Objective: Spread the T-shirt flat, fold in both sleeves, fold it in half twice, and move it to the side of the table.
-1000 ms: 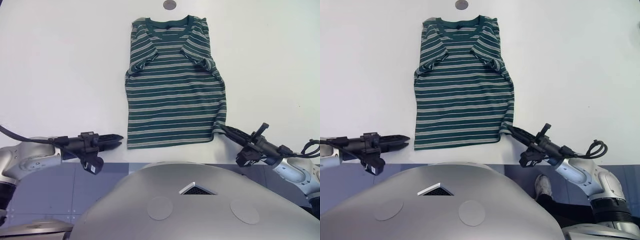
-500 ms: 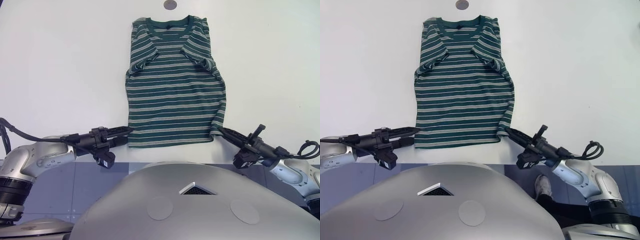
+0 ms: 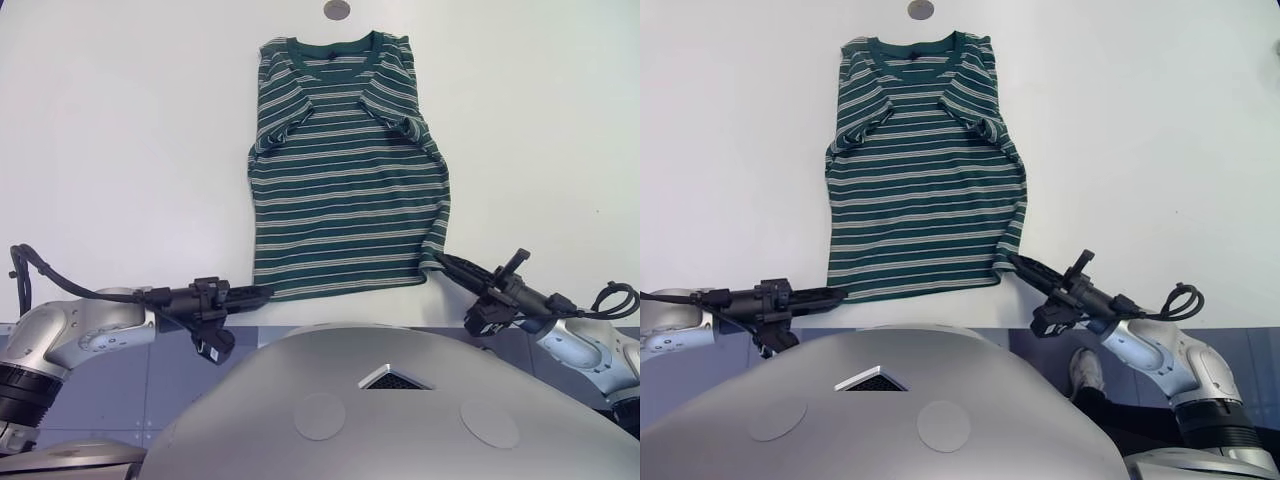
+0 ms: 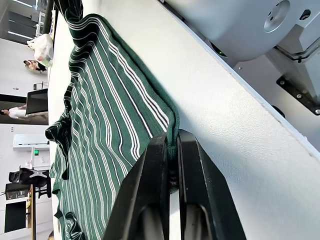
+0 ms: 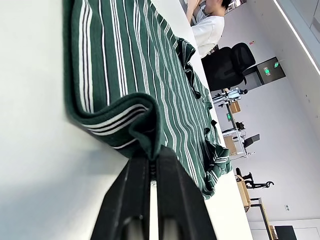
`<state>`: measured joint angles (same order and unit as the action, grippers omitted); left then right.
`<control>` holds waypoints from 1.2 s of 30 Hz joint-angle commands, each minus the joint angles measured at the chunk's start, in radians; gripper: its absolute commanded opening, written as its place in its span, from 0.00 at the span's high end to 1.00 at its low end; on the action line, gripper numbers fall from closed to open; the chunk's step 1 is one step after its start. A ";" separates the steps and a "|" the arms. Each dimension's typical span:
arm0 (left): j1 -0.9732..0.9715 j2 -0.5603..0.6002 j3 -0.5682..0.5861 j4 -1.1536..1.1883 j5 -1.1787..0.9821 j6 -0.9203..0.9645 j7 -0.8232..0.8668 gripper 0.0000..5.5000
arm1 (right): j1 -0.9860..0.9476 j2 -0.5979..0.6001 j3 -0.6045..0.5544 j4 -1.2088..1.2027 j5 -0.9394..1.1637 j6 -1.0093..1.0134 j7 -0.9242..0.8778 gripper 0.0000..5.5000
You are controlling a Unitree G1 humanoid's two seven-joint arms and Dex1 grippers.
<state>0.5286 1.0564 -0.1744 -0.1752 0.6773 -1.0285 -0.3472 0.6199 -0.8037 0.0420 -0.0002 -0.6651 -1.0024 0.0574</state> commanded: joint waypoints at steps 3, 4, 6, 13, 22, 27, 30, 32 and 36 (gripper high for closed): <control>-0.018 -0.015 -0.082 -0.082 -0.200 0.252 -0.213 1.00 | -0.053 -0.060 0.021 -0.020 0.106 0.060 0.115 1.00; -0.068 -0.009 -0.096 -0.091 -0.300 0.305 -0.269 1.00 | -0.072 -0.090 0.030 -0.039 0.170 0.080 0.166 1.00; -0.214 0.003 -0.117 -0.040 -0.482 0.365 -0.389 1.00 | -0.120 -0.172 0.061 -0.085 0.309 0.132 0.300 1.00; -0.456 0.044 -0.197 -0.159 -0.896 0.670 -0.797 1.00 | -0.426 -0.506 0.111 -0.348 0.942 0.633 0.939 1.00; -0.459 0.208 -0.103 -0.502 -1.195 1.141 -1.006 1.00 | -0.432 -0.640 0.075 -0.483 1.086 0.921 1.301 1.00; -0.398 0.237 -0.022 -0.511 -1.231 1.162 -1.064 1.00 | -0.360 -0.644 0.000 -0.530 1.119 0.976 1.363 1.00; -0.417 0.238 0.016 -0.523 -1.317 1.248 -1.087 1.00 | -0.361 -0.627 -0.038 -0.507 1.152 1.024 1.393 1.00; -0.510 0.222 0.031 -0.464 -1.388 1.327 -1.122 1.00 | -0.416 -0.619 -0.050 -0.459 1.193 1.081 1.417 1.00; -0.576 0.265 0.033 -0.415 -1.448 1.414 -1.248 1.00 | -0.408 -0.644 -0.100 -0.505 1.293 1.202 1.482 1.00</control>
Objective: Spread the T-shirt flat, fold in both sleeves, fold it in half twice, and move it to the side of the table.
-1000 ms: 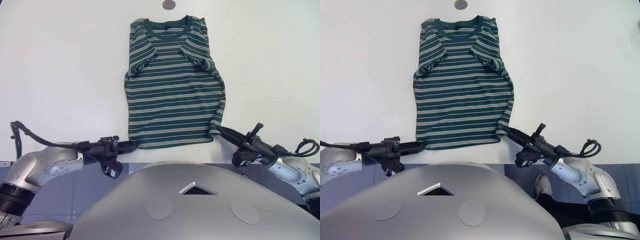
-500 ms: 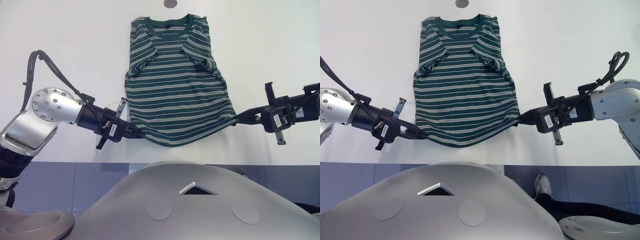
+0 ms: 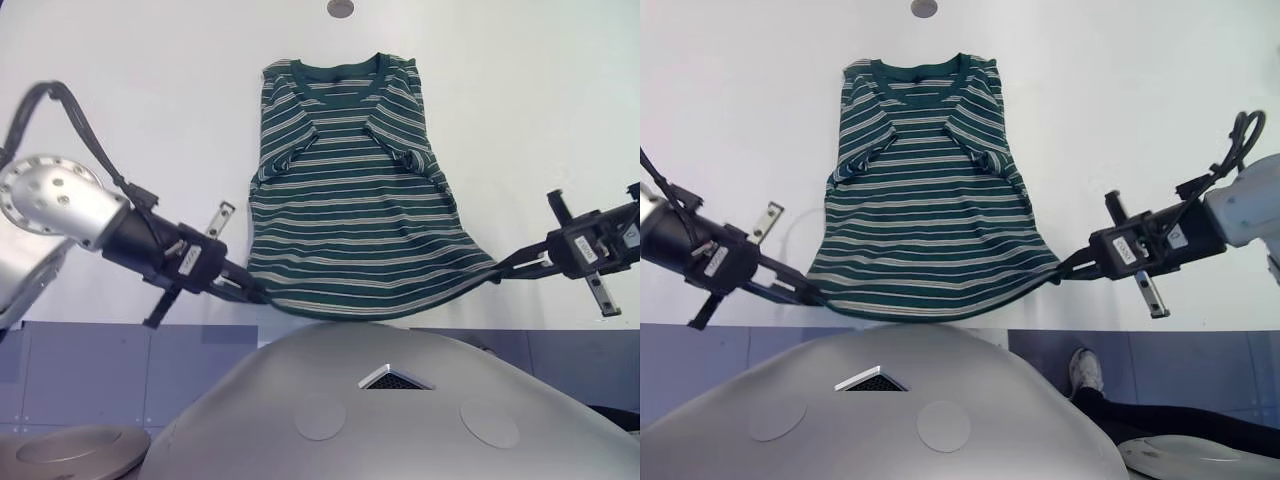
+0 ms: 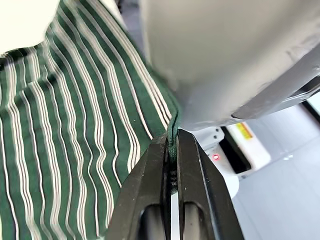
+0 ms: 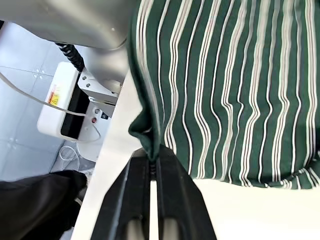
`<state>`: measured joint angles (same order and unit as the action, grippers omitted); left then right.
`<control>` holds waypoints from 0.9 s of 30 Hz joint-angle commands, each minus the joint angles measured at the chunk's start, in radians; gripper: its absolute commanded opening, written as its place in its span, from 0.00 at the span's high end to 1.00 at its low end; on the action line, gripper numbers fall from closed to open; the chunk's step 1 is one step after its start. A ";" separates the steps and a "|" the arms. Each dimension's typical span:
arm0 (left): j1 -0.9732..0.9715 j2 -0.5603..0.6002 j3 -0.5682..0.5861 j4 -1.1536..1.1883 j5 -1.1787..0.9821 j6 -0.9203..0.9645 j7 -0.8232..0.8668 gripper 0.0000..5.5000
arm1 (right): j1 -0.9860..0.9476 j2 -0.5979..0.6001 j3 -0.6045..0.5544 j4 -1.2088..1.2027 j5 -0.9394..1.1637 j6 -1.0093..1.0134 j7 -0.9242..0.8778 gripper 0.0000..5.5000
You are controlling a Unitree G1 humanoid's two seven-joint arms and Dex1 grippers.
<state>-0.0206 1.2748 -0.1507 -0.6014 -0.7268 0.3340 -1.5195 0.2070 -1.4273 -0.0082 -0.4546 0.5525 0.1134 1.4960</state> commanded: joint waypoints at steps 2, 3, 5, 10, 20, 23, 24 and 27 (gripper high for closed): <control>-0.001 0.094 0.009 -0.003 -0.078 0.061 -0.093 1.00 | 0.037 -0.031 -0.095 -0.107 0.116 0.141 0.077 1.00; 0.019 0.118 0.008 -0.011 -0.088 0.055 -0.094 1.00 | 0.070 -0.037 -0.125 -0.140 0.128 0.163 0.094 1.00; 0.053 0.154 0.012 -0.024 -0.107 0.043 -0.095 1.00 | 0.127 -0.039 -0.177 -0.191 0.140 0.193 0.113 1.00; 0.168 0.197 0.081 -0.133 -0.171 0.040 -0.094 1.00 | 0.278 -0.017 -0.299 -0.302 0.156 0.240 0.118 1.00; -0.637 -0.316 -0.243 0.680 0.138 0.141 -0.095 1.00 | -0.506 0.270 0.115 0.402 -0.142 0.200 0.060 1.00; -0.770 -0.433 -0.251 0.926 0.229 0.112 -0.092 1.00 | -0.713 0.384 0.201 0.634 -0.260 0.148 0.062 1.00; -0.801 -0.462 -0.257 1.003 0.274 0.073 -0.092 1.00 | -0.773 0.425 0.228 0.714 -0.302 0.123 0.061 1.00; -0.873 -0.538 -0.257 1.195 0.392 -0.050 -0.078 1.00 | -0.917 0.538 0.290 0.914 -0.403 0.044 0.044 1.00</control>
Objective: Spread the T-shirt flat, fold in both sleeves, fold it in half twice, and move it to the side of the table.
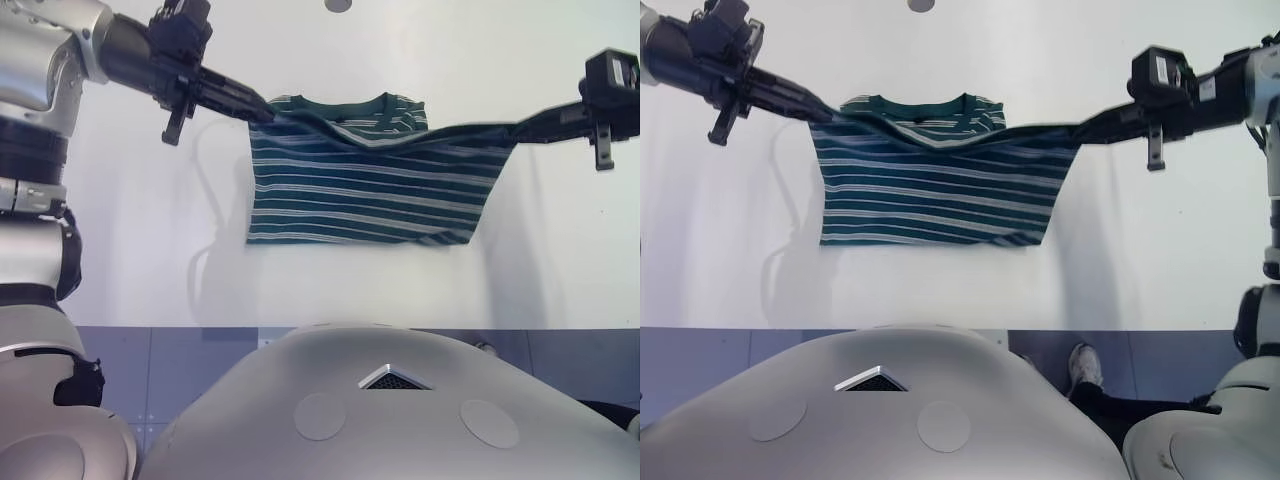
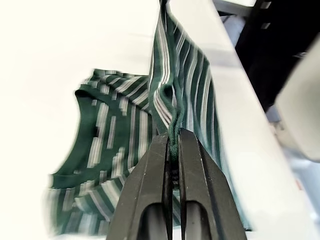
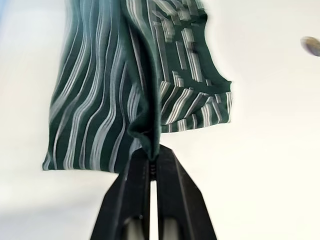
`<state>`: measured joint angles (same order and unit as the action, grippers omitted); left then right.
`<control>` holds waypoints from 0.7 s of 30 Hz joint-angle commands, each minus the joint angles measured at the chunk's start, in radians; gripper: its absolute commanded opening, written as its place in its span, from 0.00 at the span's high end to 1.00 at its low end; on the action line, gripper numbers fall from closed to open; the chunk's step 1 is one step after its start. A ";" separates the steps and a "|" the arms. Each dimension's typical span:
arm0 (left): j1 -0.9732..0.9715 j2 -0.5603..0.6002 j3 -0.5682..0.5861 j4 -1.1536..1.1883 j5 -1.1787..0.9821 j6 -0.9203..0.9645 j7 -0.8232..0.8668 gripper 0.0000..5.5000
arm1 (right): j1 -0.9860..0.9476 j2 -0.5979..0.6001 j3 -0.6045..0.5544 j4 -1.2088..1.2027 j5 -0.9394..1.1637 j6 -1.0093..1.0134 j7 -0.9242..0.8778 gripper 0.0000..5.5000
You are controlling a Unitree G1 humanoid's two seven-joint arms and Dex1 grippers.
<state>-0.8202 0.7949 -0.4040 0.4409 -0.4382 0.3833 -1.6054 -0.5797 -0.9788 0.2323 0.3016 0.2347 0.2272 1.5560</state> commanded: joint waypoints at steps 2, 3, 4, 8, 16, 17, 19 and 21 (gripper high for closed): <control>-0.109 -0.085 -0.003 0.251 0.165 -0.162 0.008 1.00 | -0.192 0.155 0.073 0.262 -0.136 -0.122 -0.037 1.00; -0.121 -0.093 -0.007 0.300 0.201 -0.203 0.006 1.00 | -0.216 0.188 0.082 0.316 -0.160 -0.152 -0.053 1.00; -0.131 -0.100 -0.011 0.352 0.239 -0.247 0.008 1.00 | -0.240 0.223 0.093 0.374 -0.188 -0.188 -0.075 1.00; -0.159 -0.138 0.001 0.504 0.350 -0.382 0.047 1.00 | -0.311 0.341 0.126 0.577 -0.286 -0.301 -0.158 1.00; -0.191 -0.274 0.071 0.704 0.491 -0.490 0.455 0.82 | -0.330 0.501 0.150 0.847 -0.465 -0.432 -0.515 0.84; -0.182 -0.275 0.074 0.707 0.499 -0.492 0.452 0.79 | -0.330 0.508 0.146 0.857 -0.469 -0.438 -0.521 0.81; -0.161 -0.267 0.074 0.709 0.523 -0.496 0.458 0.72 | -0.338 0.513 0.132 0.879 -0.481 -0.432 -0.579 0.74; -0.144 -0.252 0.098 0.702 0.532 -0.488 0.516 0.64 | -0.353 0.505 0.086 0.899 -0.469 -0.390 -0.681 0.64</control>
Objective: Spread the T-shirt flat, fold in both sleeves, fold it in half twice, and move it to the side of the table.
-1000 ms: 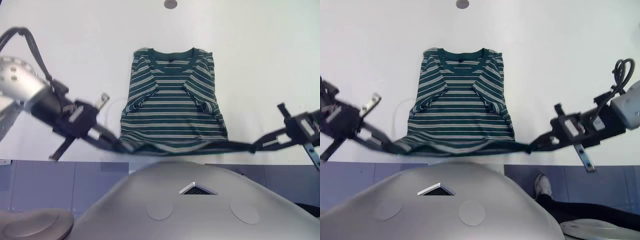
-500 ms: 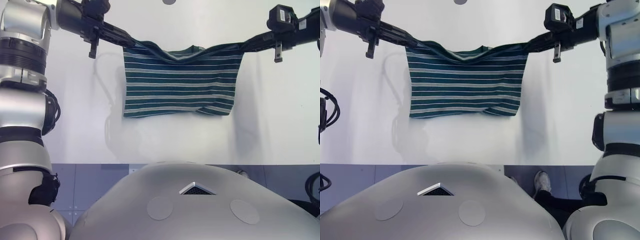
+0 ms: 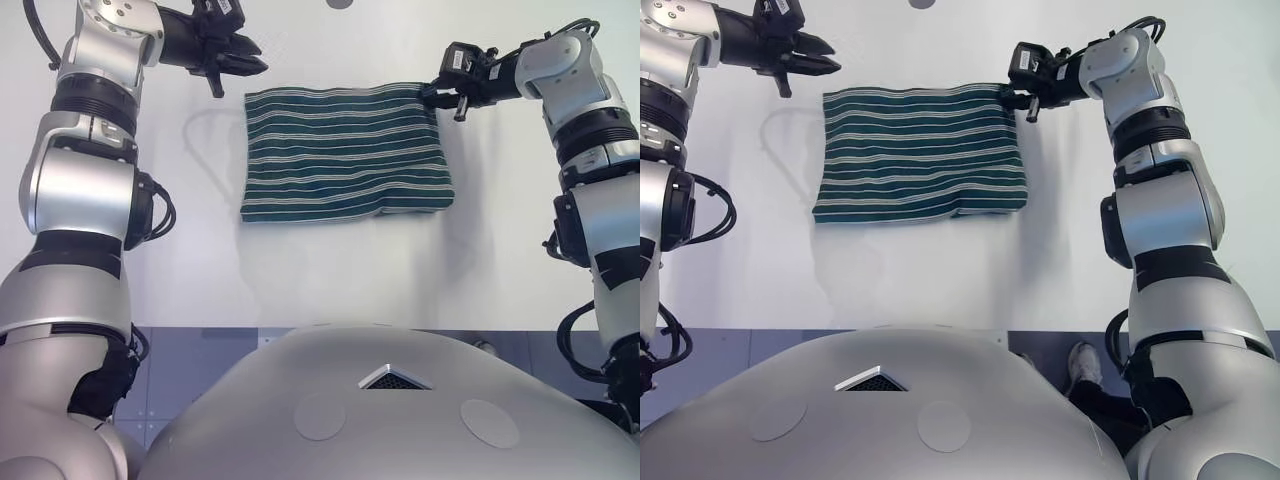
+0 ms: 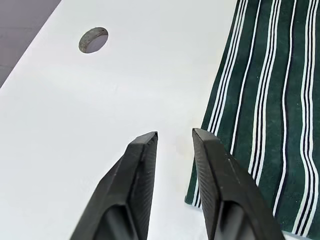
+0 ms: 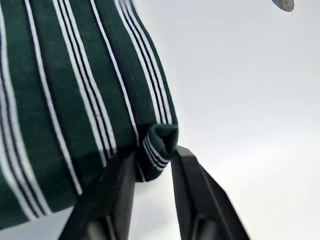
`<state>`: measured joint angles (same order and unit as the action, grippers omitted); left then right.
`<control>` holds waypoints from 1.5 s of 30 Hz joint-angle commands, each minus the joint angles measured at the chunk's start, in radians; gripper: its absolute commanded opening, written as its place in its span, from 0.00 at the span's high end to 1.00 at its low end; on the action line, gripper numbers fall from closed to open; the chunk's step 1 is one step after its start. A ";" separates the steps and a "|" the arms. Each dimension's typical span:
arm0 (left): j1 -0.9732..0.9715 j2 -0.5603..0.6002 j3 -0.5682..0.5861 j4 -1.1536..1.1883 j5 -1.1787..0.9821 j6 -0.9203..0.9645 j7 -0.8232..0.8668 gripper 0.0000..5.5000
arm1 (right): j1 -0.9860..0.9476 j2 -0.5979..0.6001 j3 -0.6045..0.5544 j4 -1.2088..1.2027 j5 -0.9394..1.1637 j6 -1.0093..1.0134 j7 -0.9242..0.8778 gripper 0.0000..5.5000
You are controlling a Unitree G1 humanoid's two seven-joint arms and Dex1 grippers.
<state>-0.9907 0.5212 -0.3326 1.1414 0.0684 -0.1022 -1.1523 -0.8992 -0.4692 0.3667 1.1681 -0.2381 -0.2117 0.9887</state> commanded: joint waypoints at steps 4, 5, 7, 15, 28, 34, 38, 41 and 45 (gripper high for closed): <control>0.173 0.039 0.227 -0.387 -0.147 0.119 0.152 0.51 | 0.073 -0.033 -0.227 -0.273 0.145 0.170 -0.227 0.52; 0.226 0.028 0.291 -0.533 -0.207 0.171 0.198 0.47 | 0.142 -0.034 -0.257 -0.482 0.184 0.255 -0.219 0.52; 0.328 -0.028 0.428 -0.804 -0.320 0.279 0.361 0.40 | 0.298 -0.054 -0.267 -0.926 0.223 0.454 -0.207 0.52; 0.458 -0.330 0.661 -1.200 -0.401 0.165 0.923 0.35 | 0.673 0.150 -0.022 -1.536 0.077 0.831 -0.403 0.38; 0.439 -0.366 0.564 -1.310 -0.376 0.238 1.038 0.35 | 0.610 0.095 0.565 -1.322 -0.184 0.826 -0.285 0.33; 0.472 -0.368 0.560 -1.351 -0.375 0.239 1.055 0.35 | 0.750 -0.472 0.486 -1.413 -0.101 0.088 -0.131 0.33; 0.510 -0.360 0.507 -1.382 -0.385 0.289 1.018 0.35 | 0.830 -0.691 0.395 -1.313 -0.016 -0.294 -0.126 0.33; 0.617 -0.318 0.381 -1.461 -0.377 0.392 0.930 0.35 | 0.812 -0.762 0.316 -1.191 -0.016 -0.551 -0.162 0.33; 0.862 -0.155 0.184 -1.631 -0.328 0.464 0.745 0.35 | 0.765 -0.807 0.215 -0.944 -0.068 -0.837 -0.220 0.33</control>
<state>-0.2096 0.2972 -0.0960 -0.4320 -0.2864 0.3337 -0.3495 -0.1356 -1.2391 0.5925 0.1056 -0.2036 -1.0074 0.7424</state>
